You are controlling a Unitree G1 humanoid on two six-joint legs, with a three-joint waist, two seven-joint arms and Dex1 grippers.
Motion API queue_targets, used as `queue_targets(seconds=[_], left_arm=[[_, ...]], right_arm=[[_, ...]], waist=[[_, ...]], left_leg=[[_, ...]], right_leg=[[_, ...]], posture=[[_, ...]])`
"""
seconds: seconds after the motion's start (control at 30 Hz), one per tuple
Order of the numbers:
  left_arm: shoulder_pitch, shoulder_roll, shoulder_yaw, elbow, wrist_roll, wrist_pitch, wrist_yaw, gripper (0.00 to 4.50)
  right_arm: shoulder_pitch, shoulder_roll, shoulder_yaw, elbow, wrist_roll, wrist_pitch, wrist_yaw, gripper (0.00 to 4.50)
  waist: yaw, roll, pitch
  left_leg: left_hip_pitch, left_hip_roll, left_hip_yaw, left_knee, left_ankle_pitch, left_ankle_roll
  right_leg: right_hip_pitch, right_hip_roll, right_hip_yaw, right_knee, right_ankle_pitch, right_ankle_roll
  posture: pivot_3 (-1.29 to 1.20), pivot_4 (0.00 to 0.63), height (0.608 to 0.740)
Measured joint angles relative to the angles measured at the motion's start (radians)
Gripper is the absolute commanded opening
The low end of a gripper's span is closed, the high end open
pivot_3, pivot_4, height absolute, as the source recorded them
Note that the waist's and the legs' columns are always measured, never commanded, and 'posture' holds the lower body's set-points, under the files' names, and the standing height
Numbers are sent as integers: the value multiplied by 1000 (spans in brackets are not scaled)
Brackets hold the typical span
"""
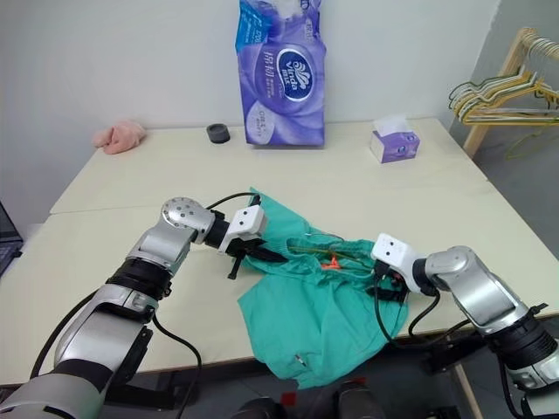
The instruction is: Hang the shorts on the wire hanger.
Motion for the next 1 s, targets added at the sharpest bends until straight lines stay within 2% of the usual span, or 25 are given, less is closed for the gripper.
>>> queue_targets(seconds=[0.17,0.27,0.33,0.43,0.47,0.53,0.73,1.0], left_arm=[[0,1,1,0,-1,3,0,0],[0,3,6,0,-1,7,2,0],[0,4,20,0,-1,7,21,0],[0,3,33,0,-2,9,34,0],[0,1,38,0,-3,18,37,194],[0,-7,53,1,-13,32,50,610],[-1,-15,82,7,-26,47,82,2427],[-101,55,159,157,-44,65,59,2438]], right_arm=[[2,22,-3,-3,-4,5,6,1212],[8,38,-7,-13,-7,10,-5,378],[14,39,-9,-30,-9,13,-9,35],[22,40,-11,-53,-9,28,-12,13],[24,40,-14,-60,-9,32,-13,12],[30,35,-29,-82,-3,50,-13,11],[50,13,-75,-174,14,79,-12,1],[86,-77,-141,-245,40,89,10,0]], waist=[[-6,0,0],[-6,0,0],[-6,0,0],[-6,0,0],[-6,0,0],[-5,0,0],[-6,0,0],[-5,0,0]], left_leg=[[0,0,-1,0,0,0],[0,0,-1,0,0,0],[0,0,-1,0,0,0],[0,0,-1,0,0,0],[0,0,-1,0,0,0],[0,0,-1,0,0,0],[0,0,-1,0,0,0],[0,0,-1,0,0,0]], right_leg=[[0,0,0,0,0,0],[0,0,0,0,0,0],[0,0,0,0,0,0],[0,0,0,0,0,0],[0,0,0,0,0,0],[0,0,0,0,0,0],[0,0,0,0,0,0],[0,0,-1,0,0,1]], posture=[[-198,63,740],[-199,66,740],[-199,66,740],[-199,67,740],[-198,67,740],[-198,65,740],[-204,61,740],[-202,58,740]])
